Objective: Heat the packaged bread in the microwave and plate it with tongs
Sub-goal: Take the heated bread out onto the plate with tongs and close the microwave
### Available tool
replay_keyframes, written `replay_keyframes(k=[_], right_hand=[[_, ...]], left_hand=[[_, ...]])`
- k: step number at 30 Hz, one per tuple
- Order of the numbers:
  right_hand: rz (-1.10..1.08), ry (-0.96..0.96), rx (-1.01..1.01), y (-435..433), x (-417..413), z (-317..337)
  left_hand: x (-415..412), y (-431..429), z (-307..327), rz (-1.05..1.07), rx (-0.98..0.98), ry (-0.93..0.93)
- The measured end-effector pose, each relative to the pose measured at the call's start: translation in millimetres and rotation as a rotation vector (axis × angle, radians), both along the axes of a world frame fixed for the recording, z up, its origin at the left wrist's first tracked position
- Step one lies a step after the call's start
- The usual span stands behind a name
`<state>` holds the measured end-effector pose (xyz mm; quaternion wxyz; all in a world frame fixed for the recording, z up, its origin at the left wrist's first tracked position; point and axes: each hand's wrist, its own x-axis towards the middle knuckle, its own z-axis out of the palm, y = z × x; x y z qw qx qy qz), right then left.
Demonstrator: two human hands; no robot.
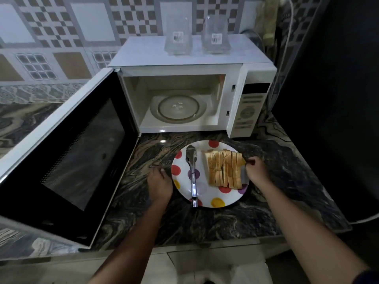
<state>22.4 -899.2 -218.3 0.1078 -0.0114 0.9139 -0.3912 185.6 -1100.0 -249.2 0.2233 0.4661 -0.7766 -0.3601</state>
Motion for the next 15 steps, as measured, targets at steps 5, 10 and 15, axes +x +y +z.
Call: replay_keyframes(k=[5,10,15], right_hand=[[0.037,-0.014,-0.012,3.5,-13.6,-3.0],[0.066,0.026,-0.025,6.0,-23.6,-14.0],[0.002,0.056,-0.148,1.6,-23.6,-24.0]], left_hand=[[-28.4,-2.9,17.2,0.008,0.293,-0.053],[-33.7,-18.4,4.6,-0.05,0.324,-0.064],[-34.1,-8.3,2.5,-0.025,0.311,0.028]])
